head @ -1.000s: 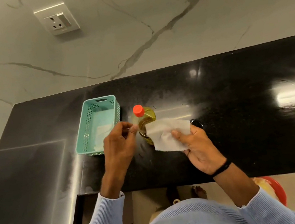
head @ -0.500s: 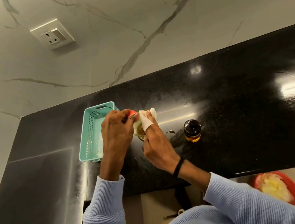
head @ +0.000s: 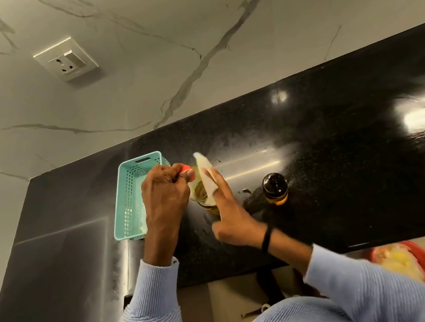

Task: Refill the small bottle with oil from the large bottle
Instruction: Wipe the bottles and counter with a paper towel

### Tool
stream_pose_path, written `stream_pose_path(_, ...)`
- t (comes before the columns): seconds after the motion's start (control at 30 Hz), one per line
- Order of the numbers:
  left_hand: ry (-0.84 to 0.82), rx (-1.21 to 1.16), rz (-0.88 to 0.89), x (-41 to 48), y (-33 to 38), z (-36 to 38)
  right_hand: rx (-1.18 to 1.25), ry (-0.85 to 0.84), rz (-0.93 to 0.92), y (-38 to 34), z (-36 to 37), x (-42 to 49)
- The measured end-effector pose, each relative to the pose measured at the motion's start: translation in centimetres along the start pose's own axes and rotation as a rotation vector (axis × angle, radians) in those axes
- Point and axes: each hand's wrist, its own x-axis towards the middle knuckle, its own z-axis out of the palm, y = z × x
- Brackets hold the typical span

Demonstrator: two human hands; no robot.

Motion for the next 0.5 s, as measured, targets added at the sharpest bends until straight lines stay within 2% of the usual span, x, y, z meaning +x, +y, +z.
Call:
stream_pose_path(0.13, -0.001, 0.002, 0.01, -0.3, 0.1, 0.3, -0.059, -0.01, 0.008, -0.4, 0.0, 0.4)
stream_pose_path(0.23, -0.003, -0.013, 0.026, -0.3, 0.3, 0.1, -0.048, -0.192, 0.113, -1.0, -4.1, 5.7)
stream_pose_path(0.3, -0.005, -0.014, 0.034, -0.2, 0.4, -0.1, -0.08, -0.345, 0.132, -1.3, -6.3, 7.5)
stream_pose_path(0.33, -0.01, -0.017, 0.032, -0.1, 0.5, -0.2, -0.097, -0.358, 0.12, -1.3, -6.5, 7.7)
stream_pose_path(0.37, -0.014, -0.025, 0.031, 0.0, 0.5, -0.3, -0.102, -0.33, 0.084, -1.0, -6.1, 7.3)
stream_pose_path(0.5, 0.009, -0.026, 0.044, -0.2, 0.6, -0.4, -0.011, -0.012, -0.083, 1.0, -0.9, 0.9)
